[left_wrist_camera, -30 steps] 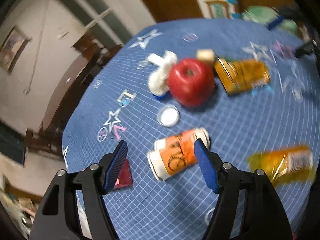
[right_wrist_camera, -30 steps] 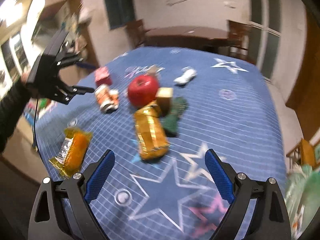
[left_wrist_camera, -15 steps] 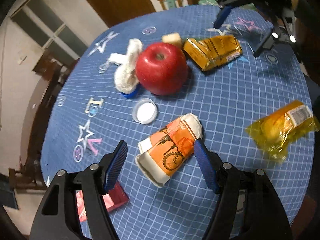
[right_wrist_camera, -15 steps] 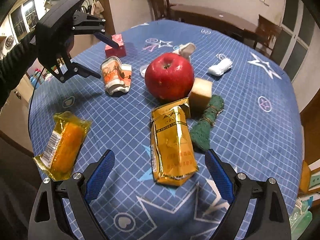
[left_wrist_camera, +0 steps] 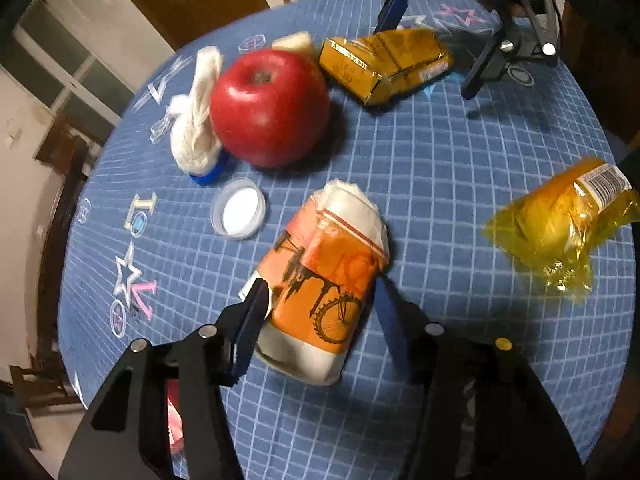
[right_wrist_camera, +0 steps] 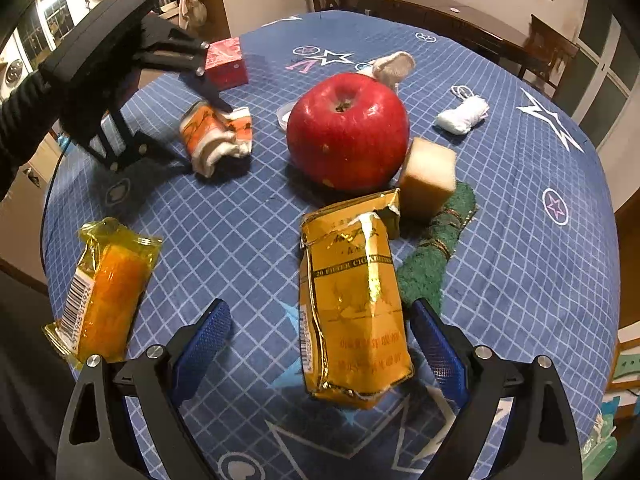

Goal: Collect trash
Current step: 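Grasp the orange paper cup with the left tool while the right tool grasps the beige sponge cube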

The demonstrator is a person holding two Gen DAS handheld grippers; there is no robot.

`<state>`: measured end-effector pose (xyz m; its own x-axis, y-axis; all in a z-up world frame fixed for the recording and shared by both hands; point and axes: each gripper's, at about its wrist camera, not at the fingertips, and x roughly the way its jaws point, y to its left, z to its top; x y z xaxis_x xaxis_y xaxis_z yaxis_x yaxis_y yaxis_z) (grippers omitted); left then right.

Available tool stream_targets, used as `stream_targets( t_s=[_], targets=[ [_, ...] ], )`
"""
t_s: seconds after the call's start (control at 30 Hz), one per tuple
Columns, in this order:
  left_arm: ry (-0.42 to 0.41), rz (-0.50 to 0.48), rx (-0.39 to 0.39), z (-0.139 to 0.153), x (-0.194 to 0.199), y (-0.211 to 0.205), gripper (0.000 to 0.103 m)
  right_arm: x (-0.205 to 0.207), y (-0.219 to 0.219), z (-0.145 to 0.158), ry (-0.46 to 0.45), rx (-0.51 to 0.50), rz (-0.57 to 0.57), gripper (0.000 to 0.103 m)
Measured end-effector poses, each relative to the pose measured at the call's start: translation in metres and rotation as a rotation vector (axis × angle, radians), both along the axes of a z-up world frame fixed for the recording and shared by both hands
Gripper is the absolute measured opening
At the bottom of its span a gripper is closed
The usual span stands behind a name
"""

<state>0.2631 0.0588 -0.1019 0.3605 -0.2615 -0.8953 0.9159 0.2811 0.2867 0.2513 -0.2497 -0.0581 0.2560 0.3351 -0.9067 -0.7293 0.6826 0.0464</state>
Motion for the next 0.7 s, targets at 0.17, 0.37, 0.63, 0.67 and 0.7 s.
stream_targets(
  t_s=[0.17,0.37,0.63,0.67,0.7],
  targets=[
    [0.014,0.043,-0.032,0.001,-0.005,-0.003,0.05,0.001,0.001,-0.003,0.01,0.012,-0.008,0.087],
    [0.007,0.059,-0.064,0.003,-0.019,-0.01,0.053,0.0,-0.006,-0.005,0.022,0.043,-0.032,0.083],
    [0.016,0.062,-0.091,0.003,-0.02,-0.014,0.056,0.021,-0.033,0.031,0.013,0.228,-0.12,0.083],
    [0.014,0.063,-0.093,0.003,-0.021,-0.014,0.056,0.028,-0.035,0.036,-0.007,0.247,-0.151,0.083],
    [0.013,0.065,-0.095,0.003,-0.022,-0.015,0.056,0.034,-0.036,0.037,-0.021,0.254,-0.179,0.076]
  ],
)
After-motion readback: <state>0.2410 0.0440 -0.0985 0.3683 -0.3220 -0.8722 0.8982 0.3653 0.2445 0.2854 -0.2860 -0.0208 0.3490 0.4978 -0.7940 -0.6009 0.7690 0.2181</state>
